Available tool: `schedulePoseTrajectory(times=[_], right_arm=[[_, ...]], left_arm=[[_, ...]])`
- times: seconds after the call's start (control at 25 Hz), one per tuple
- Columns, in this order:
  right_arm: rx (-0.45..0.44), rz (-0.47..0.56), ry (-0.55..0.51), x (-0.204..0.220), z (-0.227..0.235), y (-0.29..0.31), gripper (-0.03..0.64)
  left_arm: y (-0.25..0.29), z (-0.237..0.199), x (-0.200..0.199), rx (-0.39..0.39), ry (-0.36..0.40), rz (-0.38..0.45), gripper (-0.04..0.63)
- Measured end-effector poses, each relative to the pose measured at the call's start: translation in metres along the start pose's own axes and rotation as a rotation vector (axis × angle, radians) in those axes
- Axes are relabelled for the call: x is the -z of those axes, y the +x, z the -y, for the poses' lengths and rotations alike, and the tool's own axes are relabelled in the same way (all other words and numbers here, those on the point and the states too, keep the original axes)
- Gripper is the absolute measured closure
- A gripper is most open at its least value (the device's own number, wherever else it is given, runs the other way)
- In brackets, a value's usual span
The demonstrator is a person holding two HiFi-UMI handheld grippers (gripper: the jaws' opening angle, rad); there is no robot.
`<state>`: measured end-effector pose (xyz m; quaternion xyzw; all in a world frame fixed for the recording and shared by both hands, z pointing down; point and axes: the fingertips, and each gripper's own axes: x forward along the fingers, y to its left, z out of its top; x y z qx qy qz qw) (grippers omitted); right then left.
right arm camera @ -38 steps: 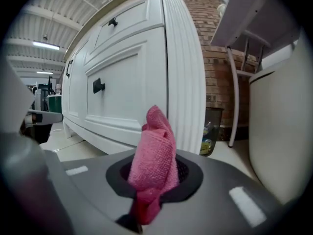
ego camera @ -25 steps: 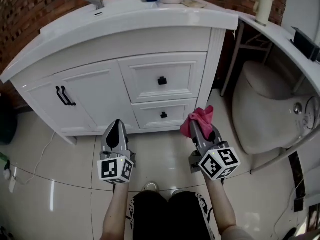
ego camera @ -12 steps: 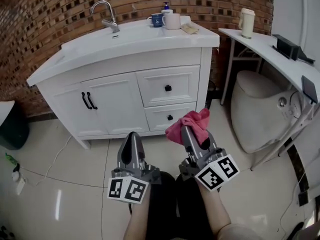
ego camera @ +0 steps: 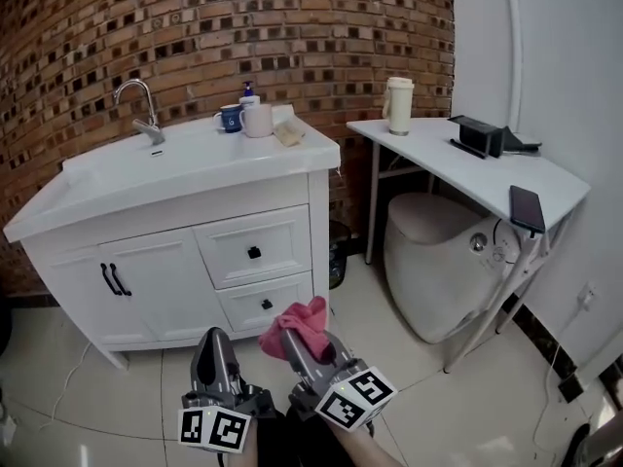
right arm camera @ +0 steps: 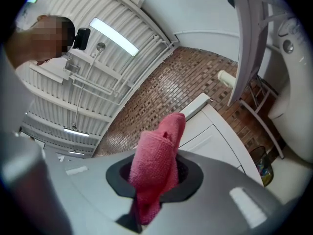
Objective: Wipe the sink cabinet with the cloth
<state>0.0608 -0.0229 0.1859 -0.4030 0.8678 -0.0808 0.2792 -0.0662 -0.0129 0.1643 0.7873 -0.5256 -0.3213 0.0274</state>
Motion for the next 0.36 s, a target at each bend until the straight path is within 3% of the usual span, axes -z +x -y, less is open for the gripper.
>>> schedulePoseTrajectory(times=[0.16, 0.36], right_arm=[[-0.028, -0.022, -0.063, 0.003, -0.007, 0.005, 0.563], [-0.092, -0.066, -0.183, 0.008, -0.028, 0.006, 0.563]], left_arm=[[0.005, 0.007, 0.005, 0.009, 0.040, -0.007, 0.581], [0.006, 0.014, 0.015, 0.003, 0.007, -0.010, 0.582]])
